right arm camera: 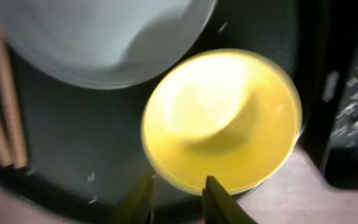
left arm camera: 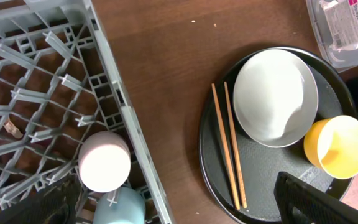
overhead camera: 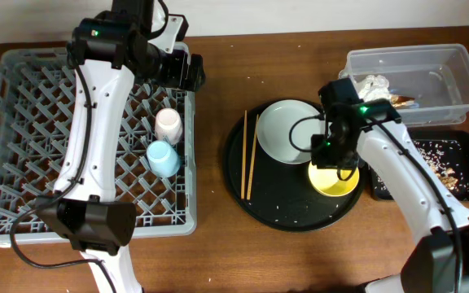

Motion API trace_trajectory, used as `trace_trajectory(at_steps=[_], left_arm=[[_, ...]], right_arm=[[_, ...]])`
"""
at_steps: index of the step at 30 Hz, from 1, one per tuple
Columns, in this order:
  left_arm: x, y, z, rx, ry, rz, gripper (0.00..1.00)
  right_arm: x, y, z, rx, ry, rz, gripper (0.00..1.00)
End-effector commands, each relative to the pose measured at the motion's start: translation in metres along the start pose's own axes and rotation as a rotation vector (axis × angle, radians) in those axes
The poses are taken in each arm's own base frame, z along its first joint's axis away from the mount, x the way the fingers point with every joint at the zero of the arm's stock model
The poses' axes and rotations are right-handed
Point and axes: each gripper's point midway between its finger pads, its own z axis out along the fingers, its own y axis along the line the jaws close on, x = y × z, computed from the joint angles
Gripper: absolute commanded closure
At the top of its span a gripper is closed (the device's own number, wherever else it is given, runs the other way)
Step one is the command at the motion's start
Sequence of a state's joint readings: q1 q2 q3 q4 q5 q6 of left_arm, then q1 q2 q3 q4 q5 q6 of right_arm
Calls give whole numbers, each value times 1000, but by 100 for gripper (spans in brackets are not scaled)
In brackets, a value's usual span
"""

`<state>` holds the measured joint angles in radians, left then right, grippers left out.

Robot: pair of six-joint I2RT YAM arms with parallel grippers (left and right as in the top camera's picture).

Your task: Sort waste into correct bins and load items into the dishwasher rack

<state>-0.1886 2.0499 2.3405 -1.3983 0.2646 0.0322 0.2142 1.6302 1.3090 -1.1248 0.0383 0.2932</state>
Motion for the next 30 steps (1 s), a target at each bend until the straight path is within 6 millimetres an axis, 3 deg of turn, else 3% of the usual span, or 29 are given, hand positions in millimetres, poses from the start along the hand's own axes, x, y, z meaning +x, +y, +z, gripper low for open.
trace_trajectory(at_steps=[1,4,7,8,11,13,15,17,18,20,21,22,24,25,26,28,30], left_arm=[[-3,2,1,-3,-7,-10,2],[-5,3,7,-3,-6,-10,2],[-4,6,18,-2,13,-15,2],[-3,8,26,-1,29,-20,2],[1,2,36,44,59,-57,2],[2,-7,38,62,64,-44,3],[6,-34,50,87,91,5,6],[13,-53,66,104,129,36,10],[22,-67,82,114,175,44,16],[34,-86,101,126,229,41,19],[51,-120,124,147,289,98,20],[59,-134,132,157,311,123,20],[81,-165,151,169,373,160,20],[100,-201,164,197,397,254,20],[106,-221,165,214,391,295,20],[118,-241,171,225,403,313,25],[142,-253,191,223,468,306,25]], right_arm=[[1,-14,15,86,-20,26,76],[11,-13,34,72,-4,25,76],[12,-4,40,31,-7,-36,75],[9,5,40,1,-21,-76,67],[-15,21,18,-92,-87,-59,58],[-37,13,-8,-124,-139,14,51],[-59,-11,-41,-154,-184,99,47],[-71,-33,-59,-176,-212,174,42],[-74,-47,-61,-180,-218,217,41],[-72,-67,-60,-173,-206,276,38],[-69,-88,-59,-159,-197,333,37],[-68,-99,-59,-152,-196,362,37],[-66,-113,-59,-143,-198,398,36],[-65,-120,-58,-128,-196,414,30],[-65,-120,-58,-128,-196,414,24],[-65,-120,-58,-127,-196,414,18],[-65,-120,-58,-124,-196,415,15]])
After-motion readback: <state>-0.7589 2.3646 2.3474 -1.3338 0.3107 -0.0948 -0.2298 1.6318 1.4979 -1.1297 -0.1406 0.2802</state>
